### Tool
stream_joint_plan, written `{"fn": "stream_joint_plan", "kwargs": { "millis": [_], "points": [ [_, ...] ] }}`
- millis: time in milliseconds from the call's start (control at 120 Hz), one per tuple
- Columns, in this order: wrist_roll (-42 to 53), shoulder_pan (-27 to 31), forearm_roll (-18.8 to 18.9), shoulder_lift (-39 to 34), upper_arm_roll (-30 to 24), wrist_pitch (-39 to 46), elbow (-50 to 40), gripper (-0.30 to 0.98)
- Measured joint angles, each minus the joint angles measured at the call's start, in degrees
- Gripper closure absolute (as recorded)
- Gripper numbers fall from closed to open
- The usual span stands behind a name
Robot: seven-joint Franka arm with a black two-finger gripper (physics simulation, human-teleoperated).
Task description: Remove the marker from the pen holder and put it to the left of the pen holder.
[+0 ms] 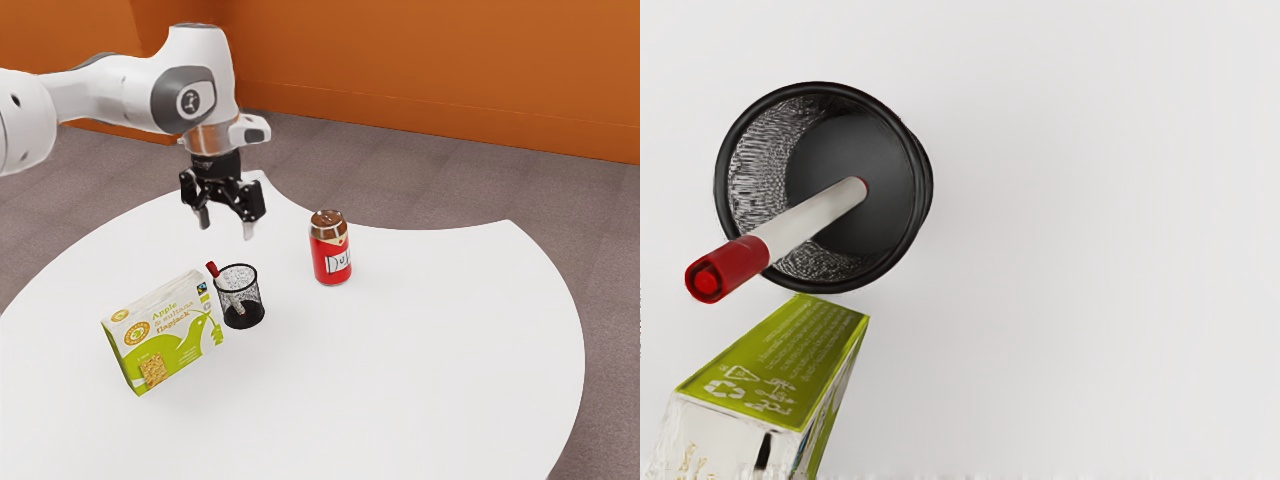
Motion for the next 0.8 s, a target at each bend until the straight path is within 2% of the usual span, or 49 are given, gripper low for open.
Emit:
{"fn": "stream_joint_plan", "kwargs": {
  "millis": [100,158,217,433,508,567,800],
  "points": [
    [-0.6,0.1,-1.1,-5.6,0.5,8.1,-11.3,0.00],
    [-1.0,-0.1,-1.7,-7.0,1.3,12.4,-14.6,0.00],
    [-1.5,0.3,-3.0,-7.9,1.7,13.6,-15.5,0.00],
    [-0.3,-0.1,-3.2,-7.7,4.2,22.1,-18.6,0.00],
    [1.7,0.1,-6.8,-6.8,5.4,25.0,-18.7,0.00],
    [3.4,0.4,-8.3,-6.5,5.9,27.0,-19.3,0.00],
    [9.0,0.3,-7.7,-7.5,7.0,31.7,-25.1,0.00]
  ]
}}
